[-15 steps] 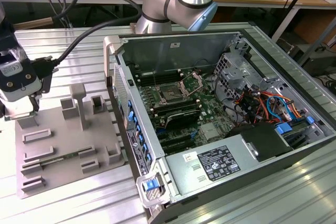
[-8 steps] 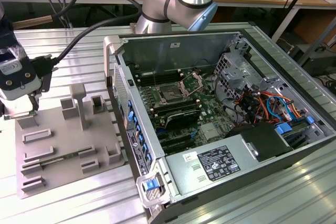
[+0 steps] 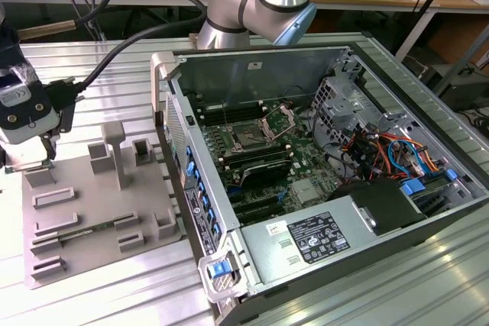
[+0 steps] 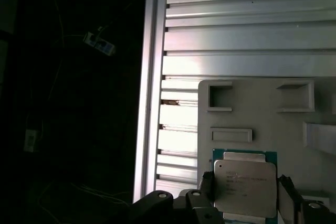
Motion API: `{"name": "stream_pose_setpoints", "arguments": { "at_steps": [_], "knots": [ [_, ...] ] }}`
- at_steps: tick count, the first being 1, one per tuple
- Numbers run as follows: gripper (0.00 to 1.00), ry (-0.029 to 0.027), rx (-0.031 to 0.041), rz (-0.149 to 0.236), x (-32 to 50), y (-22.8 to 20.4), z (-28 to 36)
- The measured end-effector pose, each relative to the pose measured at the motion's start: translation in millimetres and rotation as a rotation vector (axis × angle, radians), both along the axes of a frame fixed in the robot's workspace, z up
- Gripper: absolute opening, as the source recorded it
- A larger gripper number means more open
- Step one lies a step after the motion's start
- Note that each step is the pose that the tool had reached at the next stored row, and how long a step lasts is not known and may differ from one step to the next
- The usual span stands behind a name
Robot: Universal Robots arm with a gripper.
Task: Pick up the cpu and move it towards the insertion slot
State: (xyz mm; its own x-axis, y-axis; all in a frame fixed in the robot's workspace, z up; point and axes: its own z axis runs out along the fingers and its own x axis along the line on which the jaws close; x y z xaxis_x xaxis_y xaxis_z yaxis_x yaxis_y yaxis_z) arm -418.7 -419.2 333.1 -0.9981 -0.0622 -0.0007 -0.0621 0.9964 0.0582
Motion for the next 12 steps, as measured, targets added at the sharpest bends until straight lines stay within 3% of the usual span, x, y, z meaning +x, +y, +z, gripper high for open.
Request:
{"name": "stream_pose_setpoints", "arguments": {
  "at_steps": [12],
  "knots": [
    [0.55, 0.0000, 0.0009, 0.000, 0.0, 0.0, 7.5]
  ]
}}
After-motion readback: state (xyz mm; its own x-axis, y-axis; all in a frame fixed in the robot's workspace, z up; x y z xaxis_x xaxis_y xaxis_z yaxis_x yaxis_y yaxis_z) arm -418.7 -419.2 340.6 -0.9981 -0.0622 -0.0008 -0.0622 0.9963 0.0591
